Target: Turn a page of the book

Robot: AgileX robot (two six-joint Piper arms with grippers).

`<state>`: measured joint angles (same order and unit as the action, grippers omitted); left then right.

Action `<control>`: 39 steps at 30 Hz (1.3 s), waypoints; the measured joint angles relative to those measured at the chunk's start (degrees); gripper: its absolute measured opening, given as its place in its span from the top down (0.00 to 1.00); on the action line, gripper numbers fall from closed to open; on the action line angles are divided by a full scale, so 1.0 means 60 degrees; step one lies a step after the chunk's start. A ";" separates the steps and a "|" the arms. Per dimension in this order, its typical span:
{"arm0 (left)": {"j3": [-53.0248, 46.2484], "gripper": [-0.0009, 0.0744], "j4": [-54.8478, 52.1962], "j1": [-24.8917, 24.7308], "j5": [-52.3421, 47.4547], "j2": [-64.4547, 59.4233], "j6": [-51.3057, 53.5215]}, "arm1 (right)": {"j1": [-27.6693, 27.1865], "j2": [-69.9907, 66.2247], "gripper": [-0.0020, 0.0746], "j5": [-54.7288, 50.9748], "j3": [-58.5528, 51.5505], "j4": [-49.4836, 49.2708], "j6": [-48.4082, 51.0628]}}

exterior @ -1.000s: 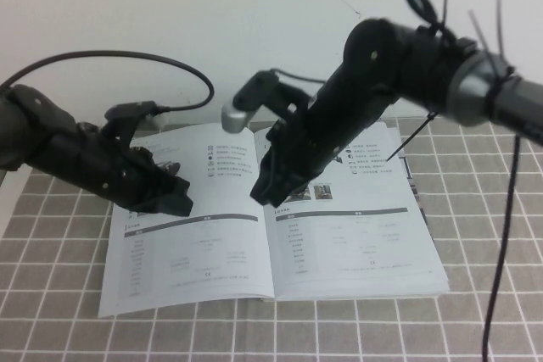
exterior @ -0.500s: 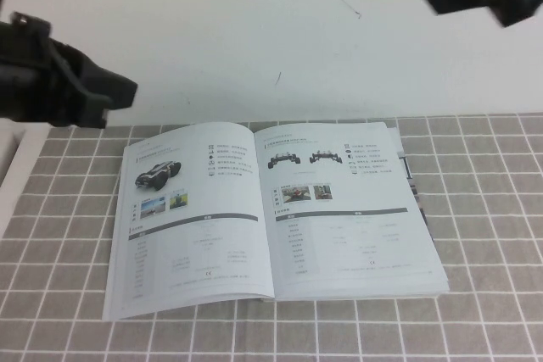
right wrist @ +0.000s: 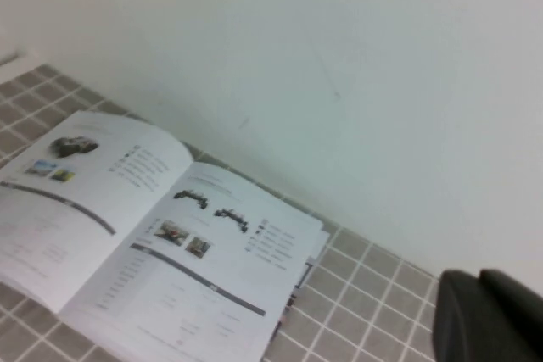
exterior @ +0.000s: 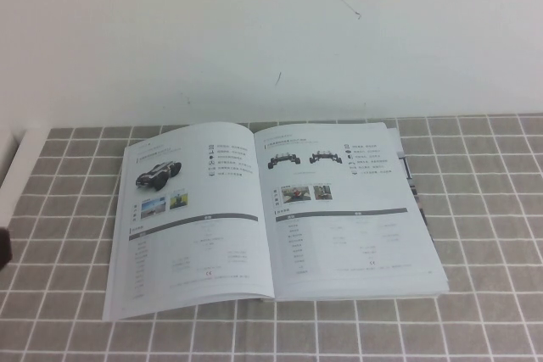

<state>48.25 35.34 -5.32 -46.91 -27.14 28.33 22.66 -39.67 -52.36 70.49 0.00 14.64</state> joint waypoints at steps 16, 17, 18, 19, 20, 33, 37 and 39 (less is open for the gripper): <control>-0.4223 0.99 -0.1127 0.0000 0.4913 0.1026 -0.0725 | 0.0000 0.3869 0.98 0.4511 -0.7966 0.1499 -0.0790; -0.4385 0.99 -0.1127 0.0000 0.5054 0.1026 -0.0694 | 0.0000 0.3869 0.98 0.4592 -0.7984 0.1499 -0.0790; -0.4541 0.99 -0.1127 0.0000 0.5128 0.1026 -0.0672 | 0.0000 0.3869 0.98 0.4619 -0.8002 0.1499 -0.0795; -0.4688 0.99 -0.1127 0.0000 0.5138 0.1026 -0.0650 | 0.0000 0.3869 0.98 0.4619 -0.8008 0.1499 -0.0812; -0.4833 0.99 -0.1127 0.0000 0.5158 0.1026 -0.0648 | 0.0000 0.3869 0.98 0.4619 -0.8008 0.1499 -0.0811; -0.6503 0.99 -0.1127 0.0000 0.5032 0.1026 -0.0634 | 0.0000 0.3869 0.98 0.4515 -0.8008 0.1499 -0.0811; -0.6875 0.99 -0.1127 0.0000 0.4713 0.1327 -0.0634 | 0.0000 0.3869 0.98 0.4515 -0.8008 0.1499 -0.0811; -0.7054 0.99 -0.1127 0.0000 0.4480 0.1876 -0.0634 | 0.0000 0.3869 0.98 0.4495 -0.8008 0.1499 -0.0811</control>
<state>5.92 28.58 -5.32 -20.03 -15.88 24.53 22.66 -16.45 -25.39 22.44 8.99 9.77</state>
